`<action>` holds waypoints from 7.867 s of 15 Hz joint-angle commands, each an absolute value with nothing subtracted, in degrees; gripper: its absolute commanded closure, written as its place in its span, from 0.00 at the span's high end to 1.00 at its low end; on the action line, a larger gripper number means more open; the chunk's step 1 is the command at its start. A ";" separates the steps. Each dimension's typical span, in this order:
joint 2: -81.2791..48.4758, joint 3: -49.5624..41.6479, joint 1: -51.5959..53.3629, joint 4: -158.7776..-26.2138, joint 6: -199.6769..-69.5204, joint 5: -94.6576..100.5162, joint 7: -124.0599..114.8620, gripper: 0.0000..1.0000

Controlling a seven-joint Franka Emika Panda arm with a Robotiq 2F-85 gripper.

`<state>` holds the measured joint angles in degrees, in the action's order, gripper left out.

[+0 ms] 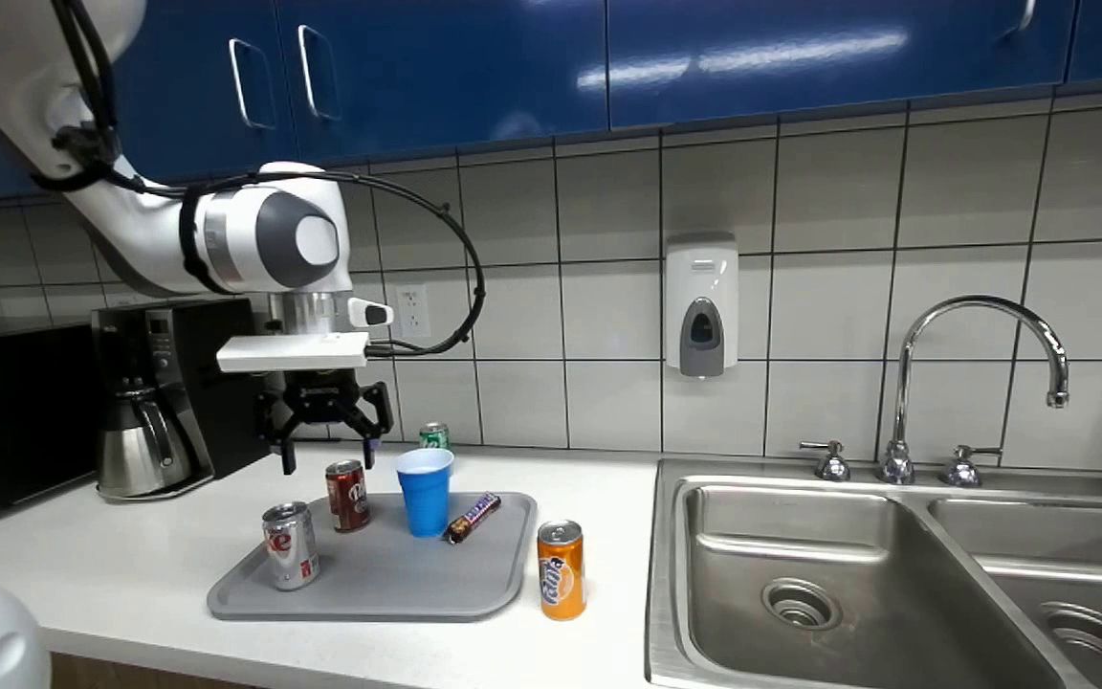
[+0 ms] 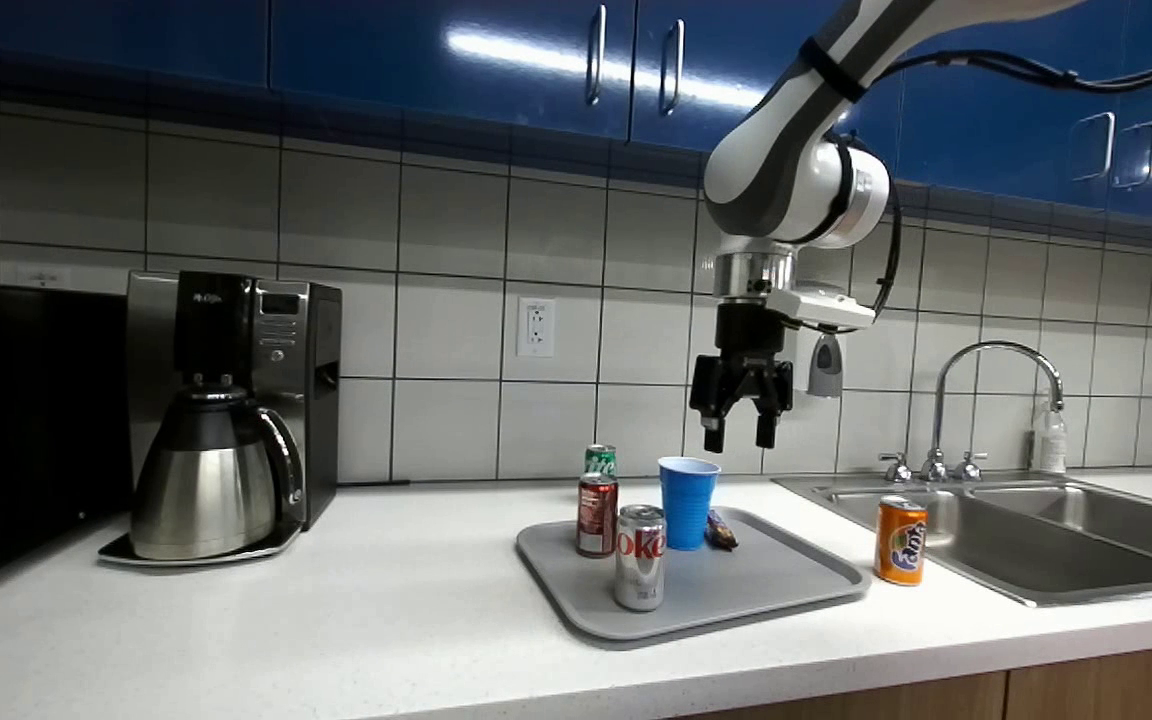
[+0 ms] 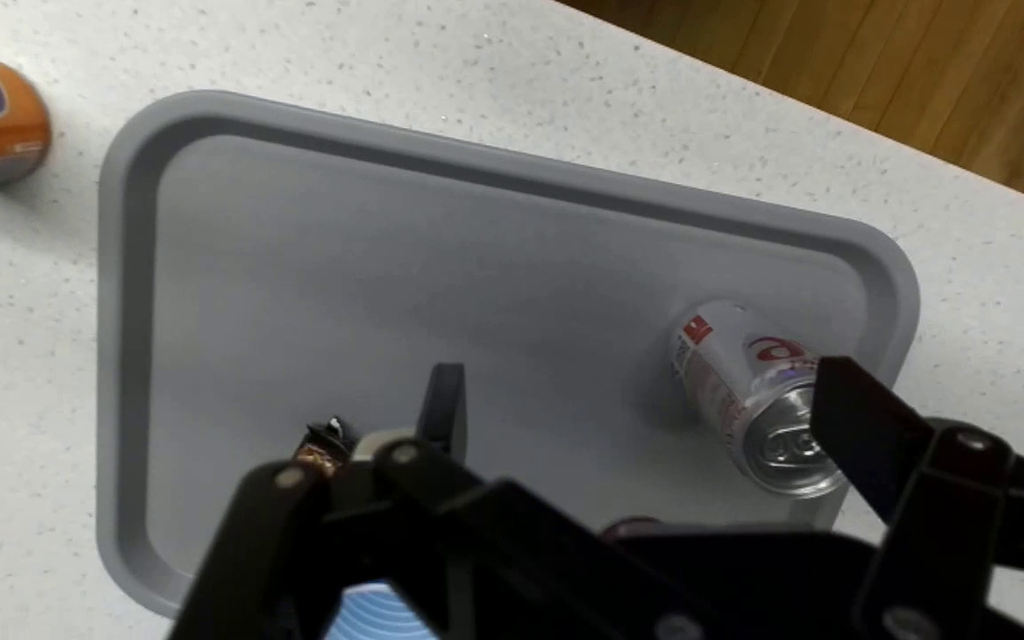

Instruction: Take the cans off of the tray

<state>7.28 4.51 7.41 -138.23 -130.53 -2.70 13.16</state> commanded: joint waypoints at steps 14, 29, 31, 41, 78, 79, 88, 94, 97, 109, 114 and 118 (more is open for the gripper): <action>6.28 7.06 9.02 -137.85 -131.19 -0.90 8.47 1.00; -4.28 10.81 11.77 -132.01 -137.09 5.24 0.16 1.00; -5.75 10.78 12.40 -131.13 -137.88 7.42 -1.76 1.00; -10.93 10.12 14.29 -129.27 -138.36 12.21 -6.02 1.00; -14.87 12.86 20.03 -120.15 -135.80 15.03 -5.63 0.39; -15.12 13.16 20.72 -119.53 -135.60 15.32 -5.69 0.39; -20.08 14.25 24.18 -115.36 -136.09 15.73 -4.70 0.39; -23.94 13.87 24.07 -113.83 -136.20 15.19 -3.42 0.39; -25.04 13.75 24.12 -112.93 -136.06 15.07 -3.04 0.39; -23.54 14.38 23.86 -111.45 -130.92 14.48 -0.07 1.00; -20.50 14.78 22.91 -111.40 -130.80 13.10 1.50 1.00; -17.76 14.33 21.75 -111.39 -130.84 12.54 1.41 1.00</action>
<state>-20.62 13.69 23.53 -111.36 -133.00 13.97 -0.42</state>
